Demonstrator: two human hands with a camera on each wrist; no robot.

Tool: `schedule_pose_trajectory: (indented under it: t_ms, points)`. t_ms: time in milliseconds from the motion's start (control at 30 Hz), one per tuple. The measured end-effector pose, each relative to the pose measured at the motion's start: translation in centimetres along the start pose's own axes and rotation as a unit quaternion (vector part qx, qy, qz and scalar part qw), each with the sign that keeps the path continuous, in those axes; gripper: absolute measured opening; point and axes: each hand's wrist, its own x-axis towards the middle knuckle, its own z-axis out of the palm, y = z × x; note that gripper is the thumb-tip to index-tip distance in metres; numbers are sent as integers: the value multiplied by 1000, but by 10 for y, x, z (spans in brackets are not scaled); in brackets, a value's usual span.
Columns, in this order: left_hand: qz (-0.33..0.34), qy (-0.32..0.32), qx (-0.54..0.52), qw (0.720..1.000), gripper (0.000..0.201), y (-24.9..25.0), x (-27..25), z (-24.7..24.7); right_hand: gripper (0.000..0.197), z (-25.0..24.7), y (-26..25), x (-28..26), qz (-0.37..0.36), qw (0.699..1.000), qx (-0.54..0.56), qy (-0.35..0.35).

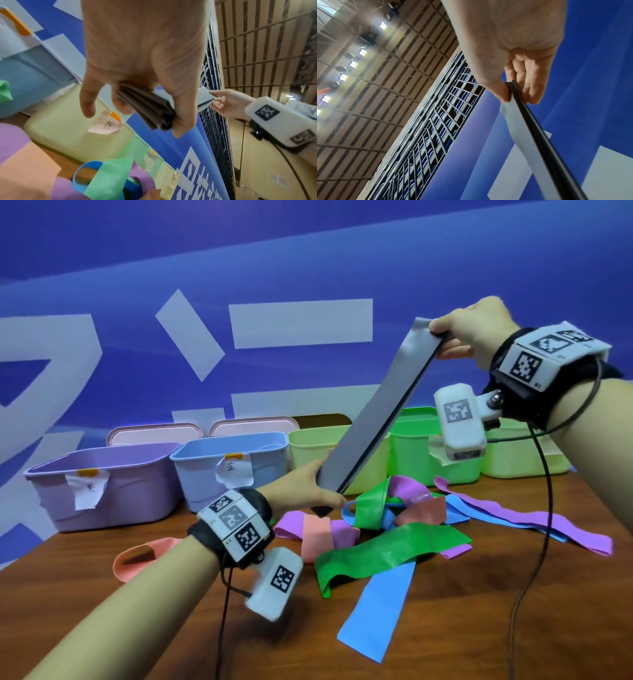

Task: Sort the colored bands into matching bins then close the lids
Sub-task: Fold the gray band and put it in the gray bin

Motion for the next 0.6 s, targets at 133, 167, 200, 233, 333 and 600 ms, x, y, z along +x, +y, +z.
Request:
schedule_pose_trajectory:
  t_ms: [133, 167, 200, 233, 333, 600]
  points:
    - [-4, 12, 78, 997, 65, -8, -4, -13, 15, 3, 19, 0, 25, 1000, 5, -1]
    - [3, 10, 86, 996, 68, -9, -6, -16, 18, 3, 24, 0, 33, 999, 9, 2]
    - [10, 8, 83, 996, 71, -11, -6, -19, 20, 1, 29, -1, 42, 999, 13, 4]
    - [14, 5, 70, 997, 74, -12, -7, -23, 19, -3, 36, 0, 51, 999, 18, 6]
    - [32, -11, 43, 998, 84, -7, -6, -33, 12, -18, 60, 0, 82, 996, 26, 6]
    - [72, -19, 150, 986, 58, 24, 47, -12, 12, -83, 112, 0, 139, 988, 63, 31]
